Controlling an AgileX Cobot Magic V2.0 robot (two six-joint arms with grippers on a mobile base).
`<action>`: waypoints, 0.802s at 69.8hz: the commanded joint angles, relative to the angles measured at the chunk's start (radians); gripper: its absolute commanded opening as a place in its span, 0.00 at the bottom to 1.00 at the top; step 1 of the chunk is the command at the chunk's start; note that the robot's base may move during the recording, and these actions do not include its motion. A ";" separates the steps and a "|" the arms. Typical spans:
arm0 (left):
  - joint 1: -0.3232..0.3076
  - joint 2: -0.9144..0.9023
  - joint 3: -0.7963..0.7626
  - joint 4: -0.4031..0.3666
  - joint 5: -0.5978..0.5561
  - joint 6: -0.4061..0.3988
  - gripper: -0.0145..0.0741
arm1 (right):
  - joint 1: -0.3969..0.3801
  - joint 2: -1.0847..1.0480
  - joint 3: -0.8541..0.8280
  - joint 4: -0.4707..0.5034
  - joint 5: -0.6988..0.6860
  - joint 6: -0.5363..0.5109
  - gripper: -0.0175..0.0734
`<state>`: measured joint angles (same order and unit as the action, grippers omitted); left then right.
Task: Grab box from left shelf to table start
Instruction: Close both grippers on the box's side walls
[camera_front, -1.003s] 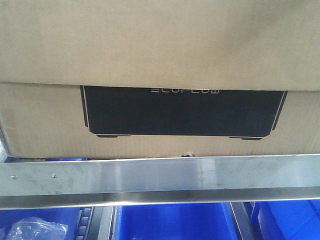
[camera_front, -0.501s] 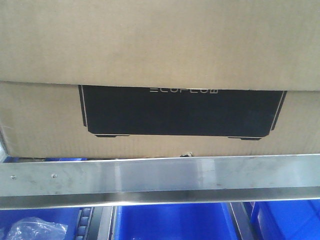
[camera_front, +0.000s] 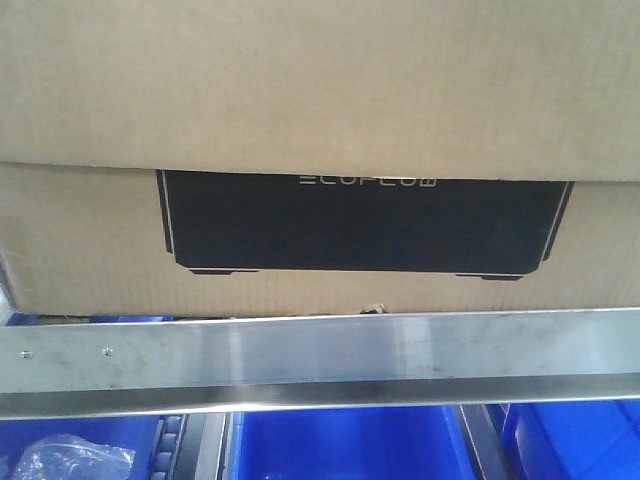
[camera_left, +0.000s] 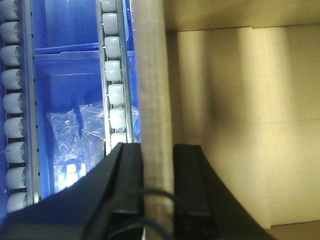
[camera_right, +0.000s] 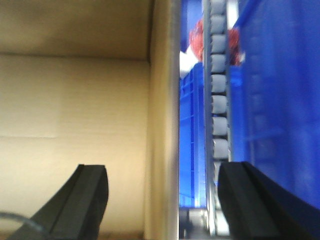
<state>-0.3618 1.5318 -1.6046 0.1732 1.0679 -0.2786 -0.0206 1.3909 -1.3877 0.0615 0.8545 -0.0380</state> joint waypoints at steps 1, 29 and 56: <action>-0.009 -0.037 -0.032 -0.017 -0.032 0.007 0.05 | -0.002 0.014 -0.038 0.001 -0.105 -0.018 0.81; -0.009 -0.037 -0.032 -0.017 -0.035 0.007 0.05 | -0.002 0.096 -0.038 -0.008 -0.107 -0.053 0.38; -0.009 -0.044 -0.032 -0.006 -0.059 0.007 0.05 | -0.002 0.057 -0.038 -0.010 -0.102 -0.052 0.26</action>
<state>-0.3618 1.5340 -1.6046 0.1884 1.0562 -0.2786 -0.0206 1.5091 -1.3938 0.0545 0.8023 -0.1072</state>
